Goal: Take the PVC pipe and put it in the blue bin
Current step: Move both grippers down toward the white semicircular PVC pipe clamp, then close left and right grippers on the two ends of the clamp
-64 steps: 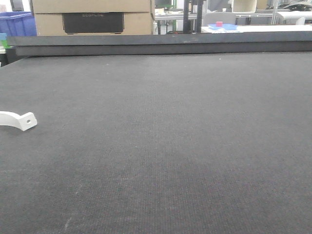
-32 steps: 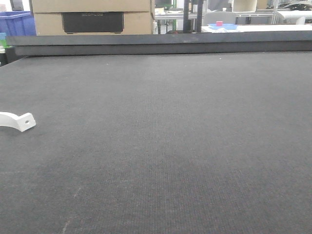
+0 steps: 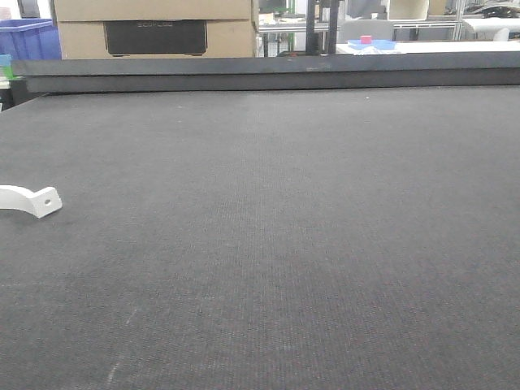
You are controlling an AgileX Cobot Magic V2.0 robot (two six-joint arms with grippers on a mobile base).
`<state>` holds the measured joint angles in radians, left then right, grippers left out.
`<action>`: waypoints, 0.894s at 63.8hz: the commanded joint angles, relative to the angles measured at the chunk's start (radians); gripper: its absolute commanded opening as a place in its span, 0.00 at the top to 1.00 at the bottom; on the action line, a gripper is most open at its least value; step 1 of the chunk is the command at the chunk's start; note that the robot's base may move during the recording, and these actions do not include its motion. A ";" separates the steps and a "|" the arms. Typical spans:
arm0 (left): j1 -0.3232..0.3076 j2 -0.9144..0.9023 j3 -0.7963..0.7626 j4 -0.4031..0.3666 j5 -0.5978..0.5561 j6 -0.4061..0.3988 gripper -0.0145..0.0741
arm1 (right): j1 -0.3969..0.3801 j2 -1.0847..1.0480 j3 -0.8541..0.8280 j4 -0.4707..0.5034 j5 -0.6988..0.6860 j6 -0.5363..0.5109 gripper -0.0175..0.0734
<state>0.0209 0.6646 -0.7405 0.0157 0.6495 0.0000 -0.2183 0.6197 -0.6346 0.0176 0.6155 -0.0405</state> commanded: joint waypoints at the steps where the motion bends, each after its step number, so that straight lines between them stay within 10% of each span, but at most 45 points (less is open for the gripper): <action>1: -0.005 0.117 -0.071 -0.016 0.112 -0.008 0.96 | -0.007 0.135 -0.043 -0.005 0.134 -0.003 0.99; 27: -0.005 0.468 -0.107 -0.167 0.181 -0.008 0.96 | -0.007 0.509 -0.061 0.029 0.192 -0.003 0.99; 57: -0.005 0.486 -0.107 -0.169 0.319 -0.008 0.96 | -0.007 0.789 -0.333 0.040 0.362 -0.003 0.96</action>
<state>0.0209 1.1514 -0.8418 -0.1452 0.9485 0.0000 -0.2183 1.3506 -0.9050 0.0601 0.9382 -0.0405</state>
